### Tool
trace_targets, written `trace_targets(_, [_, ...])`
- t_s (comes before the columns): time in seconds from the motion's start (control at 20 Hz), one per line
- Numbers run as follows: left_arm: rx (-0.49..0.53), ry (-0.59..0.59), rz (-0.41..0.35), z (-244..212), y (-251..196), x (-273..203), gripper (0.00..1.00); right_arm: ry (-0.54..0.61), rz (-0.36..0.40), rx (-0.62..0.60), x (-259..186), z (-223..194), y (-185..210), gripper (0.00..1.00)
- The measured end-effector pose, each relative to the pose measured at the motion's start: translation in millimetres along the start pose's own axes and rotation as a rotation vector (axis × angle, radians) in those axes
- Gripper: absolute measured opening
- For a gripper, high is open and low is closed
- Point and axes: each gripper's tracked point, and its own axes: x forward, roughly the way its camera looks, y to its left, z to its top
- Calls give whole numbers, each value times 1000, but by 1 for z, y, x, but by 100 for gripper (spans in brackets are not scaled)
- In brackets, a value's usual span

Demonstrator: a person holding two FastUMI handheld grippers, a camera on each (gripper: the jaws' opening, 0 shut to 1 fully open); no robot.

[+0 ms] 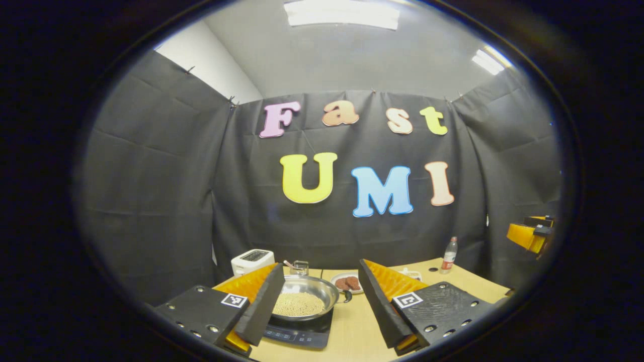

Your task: First push the handle of the pot to place it horizontally, then grasp the pot with both hands and set it on the induction cooktop.

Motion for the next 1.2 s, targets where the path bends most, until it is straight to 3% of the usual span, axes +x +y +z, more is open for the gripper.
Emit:
trace_targets(0.1, [7,-5,-5,4,6,-13,87,-4,-9,4,-12,3,4,97])
trace_targets(0.15, [10,-7,-12,5,9,-19,87,-5,-14,7,-19,5,6,92])
trace_targets(0.55, [15,-15,-62,7,23,-56,87,-39,-82,25,-68,17,10,98])
trace_targets(1.15, [10,-32,-75,12,21,-70,87,-26,-83,-1,-86,20,7,98])
trace_targets(1.2, [11,-35,-77,12,20,-70,89,-24,-84,3,-86,22,6,92])
